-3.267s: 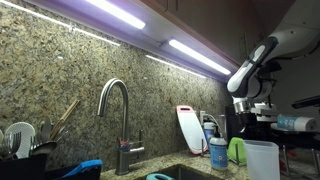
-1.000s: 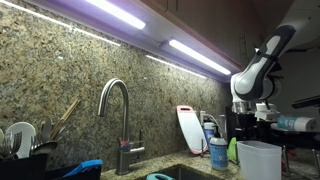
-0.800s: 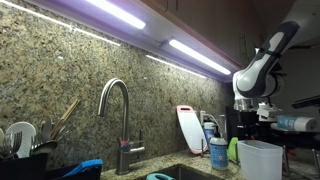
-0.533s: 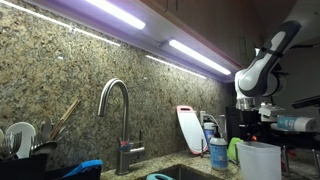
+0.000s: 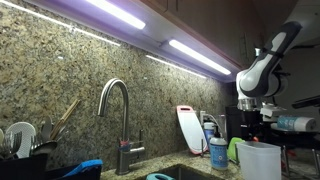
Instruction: Put the empty container in the sink, push the soap bottle to the wall and bring the dish reck closer to the sink
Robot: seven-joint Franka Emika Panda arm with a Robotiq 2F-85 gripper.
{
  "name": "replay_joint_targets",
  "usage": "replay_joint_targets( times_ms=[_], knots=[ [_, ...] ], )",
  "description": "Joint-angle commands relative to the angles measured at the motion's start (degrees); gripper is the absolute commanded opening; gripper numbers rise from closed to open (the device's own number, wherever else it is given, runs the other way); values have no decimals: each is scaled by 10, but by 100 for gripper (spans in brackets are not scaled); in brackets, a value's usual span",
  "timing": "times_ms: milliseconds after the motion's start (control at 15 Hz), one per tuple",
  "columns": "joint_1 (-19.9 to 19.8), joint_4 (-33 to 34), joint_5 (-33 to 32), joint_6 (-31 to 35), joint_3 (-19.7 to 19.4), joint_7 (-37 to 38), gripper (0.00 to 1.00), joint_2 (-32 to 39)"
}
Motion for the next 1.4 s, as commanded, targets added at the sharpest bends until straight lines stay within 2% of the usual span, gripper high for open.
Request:
replay_joint_targets(
  times_ms=[0, 400, 600, 1333],
  knots=[
    [6, -27, -8, 13, -2, 10, 100, -34],
    [8, -50, -10, 46, -3, 11, 100, -75],
    [9, -85, -15, 78, -4, 6, 100, -105],
    [14, -207, -71, 118, -5, 9, 100, -183]
  ],
)
